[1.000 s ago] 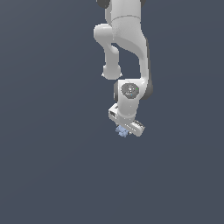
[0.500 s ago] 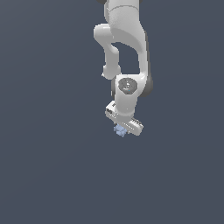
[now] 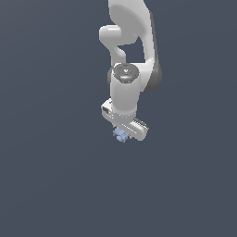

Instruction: Pick up the object and move it to a goal position.

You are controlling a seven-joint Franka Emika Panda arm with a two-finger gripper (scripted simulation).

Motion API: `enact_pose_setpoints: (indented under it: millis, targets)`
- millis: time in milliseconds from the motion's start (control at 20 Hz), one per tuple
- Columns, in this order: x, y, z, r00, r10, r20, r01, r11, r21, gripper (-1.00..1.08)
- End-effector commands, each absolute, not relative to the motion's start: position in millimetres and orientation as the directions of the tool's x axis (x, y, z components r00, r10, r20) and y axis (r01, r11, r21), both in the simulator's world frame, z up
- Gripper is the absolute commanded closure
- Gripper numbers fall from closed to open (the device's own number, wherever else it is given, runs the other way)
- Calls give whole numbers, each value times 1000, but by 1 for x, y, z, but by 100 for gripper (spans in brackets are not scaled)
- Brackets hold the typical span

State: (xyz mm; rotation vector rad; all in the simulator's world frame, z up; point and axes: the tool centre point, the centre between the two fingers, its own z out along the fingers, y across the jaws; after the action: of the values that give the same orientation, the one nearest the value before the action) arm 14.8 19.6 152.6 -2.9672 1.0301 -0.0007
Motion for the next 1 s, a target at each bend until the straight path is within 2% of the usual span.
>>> enact_pose_setpoints:
  millis: [0,500,950]
  targets:
    - [23,9,177,785,-620,0,-620,-785,-1,108]
    - [58,-31,268,785,-620,0,-620,-785,0,108]
    - [82,-56,326,785,-620,0,-620,-785,0,108]
